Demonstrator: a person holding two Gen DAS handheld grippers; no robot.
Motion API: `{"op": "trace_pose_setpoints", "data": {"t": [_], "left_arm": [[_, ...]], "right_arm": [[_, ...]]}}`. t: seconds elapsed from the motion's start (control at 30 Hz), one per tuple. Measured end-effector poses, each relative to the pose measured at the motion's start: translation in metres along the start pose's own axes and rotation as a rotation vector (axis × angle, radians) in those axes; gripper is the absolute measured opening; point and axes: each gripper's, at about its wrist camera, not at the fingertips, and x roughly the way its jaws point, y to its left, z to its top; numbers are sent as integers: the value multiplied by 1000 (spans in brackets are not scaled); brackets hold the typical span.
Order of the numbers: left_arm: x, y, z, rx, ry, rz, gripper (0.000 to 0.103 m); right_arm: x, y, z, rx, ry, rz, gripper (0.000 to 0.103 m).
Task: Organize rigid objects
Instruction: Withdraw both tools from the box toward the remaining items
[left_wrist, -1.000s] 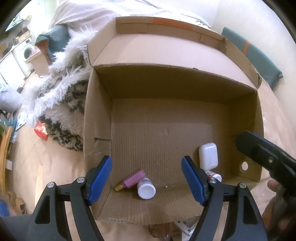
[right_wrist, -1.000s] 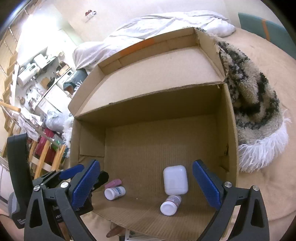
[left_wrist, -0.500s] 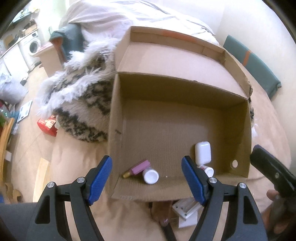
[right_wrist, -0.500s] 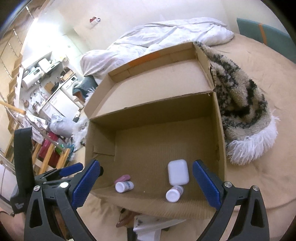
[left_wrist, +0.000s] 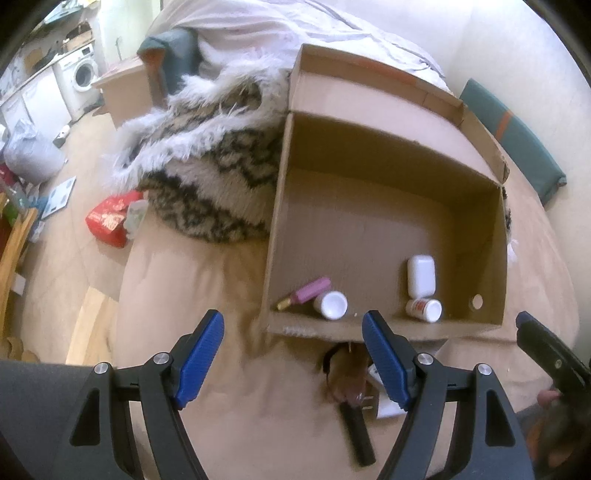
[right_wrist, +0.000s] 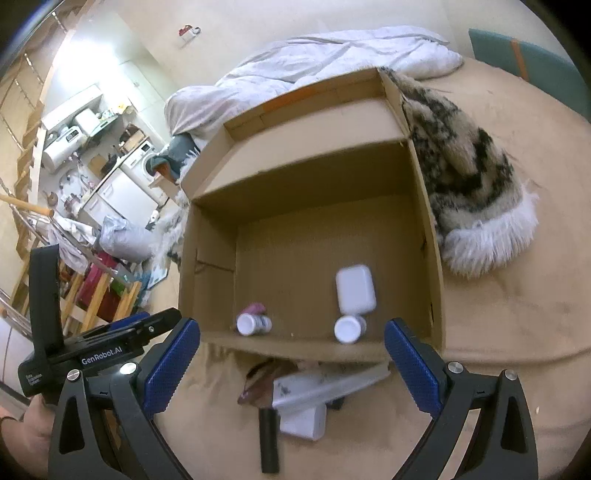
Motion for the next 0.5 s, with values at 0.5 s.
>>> {"op": "trace_pose_setpoints", "data": {"t": [0.5], "left_arm": [[13,25,-25,-69,48,62,75]], "right_arm": [[19,-27,-32,135,151,-28,103]]}}
